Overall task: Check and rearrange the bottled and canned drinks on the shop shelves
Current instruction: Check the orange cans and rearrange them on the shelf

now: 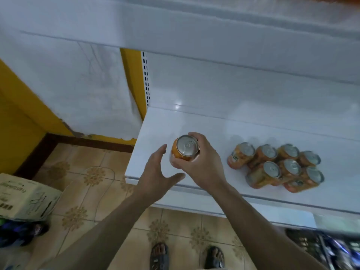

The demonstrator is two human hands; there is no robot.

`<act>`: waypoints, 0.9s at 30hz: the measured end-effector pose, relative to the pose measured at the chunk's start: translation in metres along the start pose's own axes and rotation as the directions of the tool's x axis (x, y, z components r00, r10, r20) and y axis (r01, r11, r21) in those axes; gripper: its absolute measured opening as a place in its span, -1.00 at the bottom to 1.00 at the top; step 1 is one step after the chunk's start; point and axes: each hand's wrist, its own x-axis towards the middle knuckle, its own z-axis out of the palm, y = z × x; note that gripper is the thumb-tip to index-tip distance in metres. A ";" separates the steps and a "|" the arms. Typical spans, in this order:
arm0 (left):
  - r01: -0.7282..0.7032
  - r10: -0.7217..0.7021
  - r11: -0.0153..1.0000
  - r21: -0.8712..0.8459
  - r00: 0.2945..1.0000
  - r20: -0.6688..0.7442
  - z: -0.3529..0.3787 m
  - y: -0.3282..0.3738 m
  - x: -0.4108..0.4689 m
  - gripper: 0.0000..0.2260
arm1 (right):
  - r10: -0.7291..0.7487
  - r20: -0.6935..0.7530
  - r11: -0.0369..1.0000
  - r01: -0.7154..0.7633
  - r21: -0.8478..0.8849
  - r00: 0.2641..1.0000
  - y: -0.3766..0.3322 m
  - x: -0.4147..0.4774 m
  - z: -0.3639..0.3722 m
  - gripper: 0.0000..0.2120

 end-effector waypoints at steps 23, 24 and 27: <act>-0.556 0.546 0.774 -0.303 0.828 -0.124 0.073 0.116 -0.043 -0.30 | -0.099 -0.364 0.871 0.258 0.418 0.926 0.011 -0.086 -0.159 -0.36; -0.553 0.543 0.769 -0.321 0.830 -0.129 0.070 0.119 -0.046 -0.28 | 0.042 -0.310 0.768 0.168 0.618 0.950 0.013 -0.083 -0.161 -0.44; -0.566 0.575 0.736 -0.371 0.812 -0.100 0.064 0.134 -0.053 -0.27 | 0.270 -0.043 0.415 -0.076 0.907 0.962 0.020 -0.073 -0.158 -0.67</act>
